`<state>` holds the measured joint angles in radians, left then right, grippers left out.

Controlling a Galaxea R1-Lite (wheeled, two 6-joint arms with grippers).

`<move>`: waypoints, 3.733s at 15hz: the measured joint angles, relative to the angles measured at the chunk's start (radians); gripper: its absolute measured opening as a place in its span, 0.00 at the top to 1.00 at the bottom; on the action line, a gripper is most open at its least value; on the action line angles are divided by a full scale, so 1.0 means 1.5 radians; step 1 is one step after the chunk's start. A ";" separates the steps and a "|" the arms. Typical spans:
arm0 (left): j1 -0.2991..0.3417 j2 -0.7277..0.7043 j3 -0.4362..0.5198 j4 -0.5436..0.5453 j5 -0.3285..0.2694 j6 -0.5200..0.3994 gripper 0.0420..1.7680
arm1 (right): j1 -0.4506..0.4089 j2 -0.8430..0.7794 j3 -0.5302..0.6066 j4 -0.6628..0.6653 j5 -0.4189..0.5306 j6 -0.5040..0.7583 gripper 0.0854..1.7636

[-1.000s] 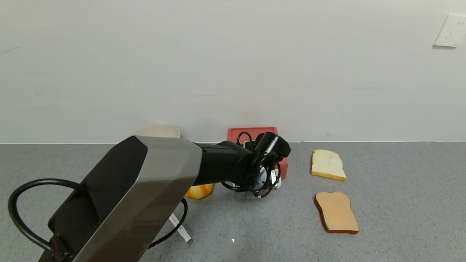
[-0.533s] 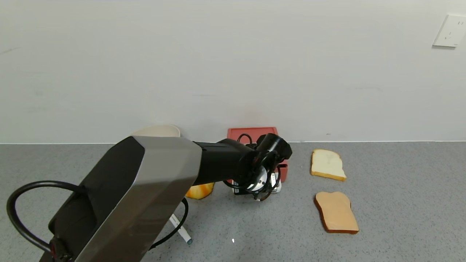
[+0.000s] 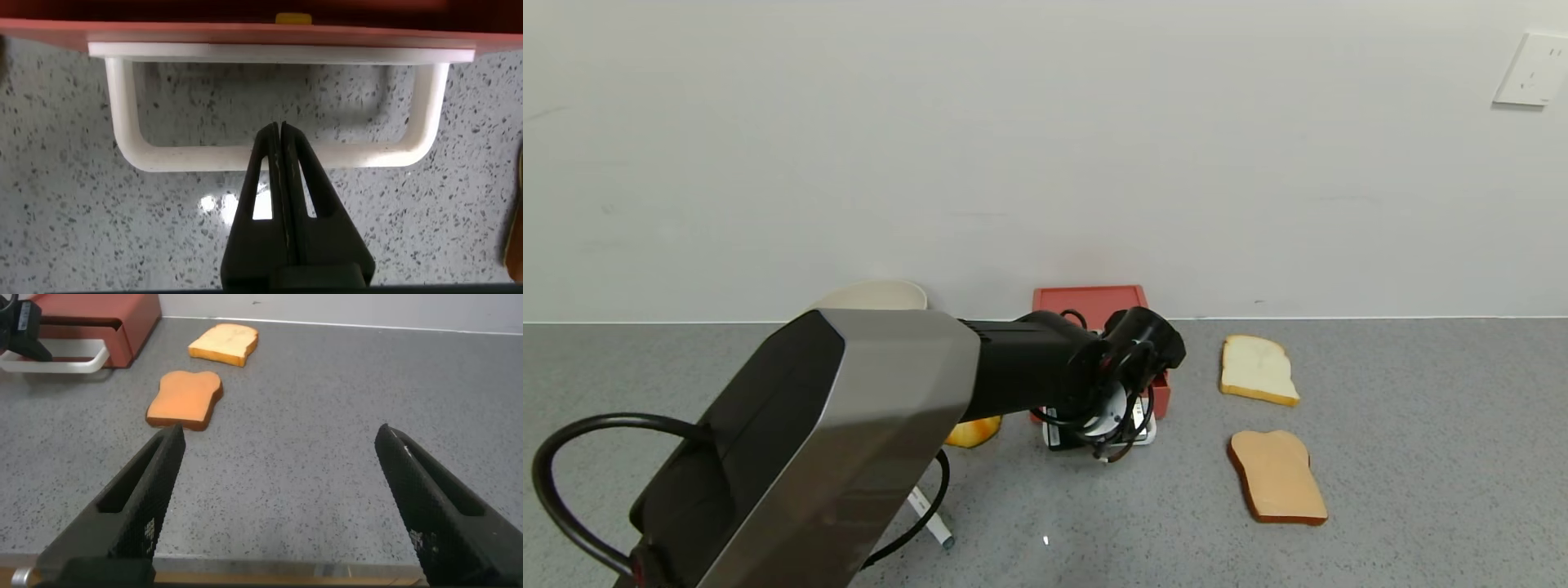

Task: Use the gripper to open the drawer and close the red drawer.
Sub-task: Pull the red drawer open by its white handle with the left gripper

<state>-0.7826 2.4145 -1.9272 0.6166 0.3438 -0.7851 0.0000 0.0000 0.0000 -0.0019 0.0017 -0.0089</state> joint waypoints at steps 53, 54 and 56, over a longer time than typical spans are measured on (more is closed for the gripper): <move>-0.109 -0.120 0.100 0.157 -0.084 -0.073 0.96 | 0.000 0.000 0.000 0.000 0.000 0.000 0.03; -0.109 -0.126 0.100 0.159 -0.084 -0.068 0.96 | 0.000 0.000 0.000 0.000 0.000 0.000 0.03; -0.110 -0.142 0.100 0.161 -0.084 -0.055 0.96 | 0.000 0.000 0.000 0.000 0.000 0.000 0.03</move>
<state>-0.9468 2.2019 -1.7777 0.8581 0.2174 -0.8677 0.0000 0.0000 0.0000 -0.0013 0.0013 -0.0089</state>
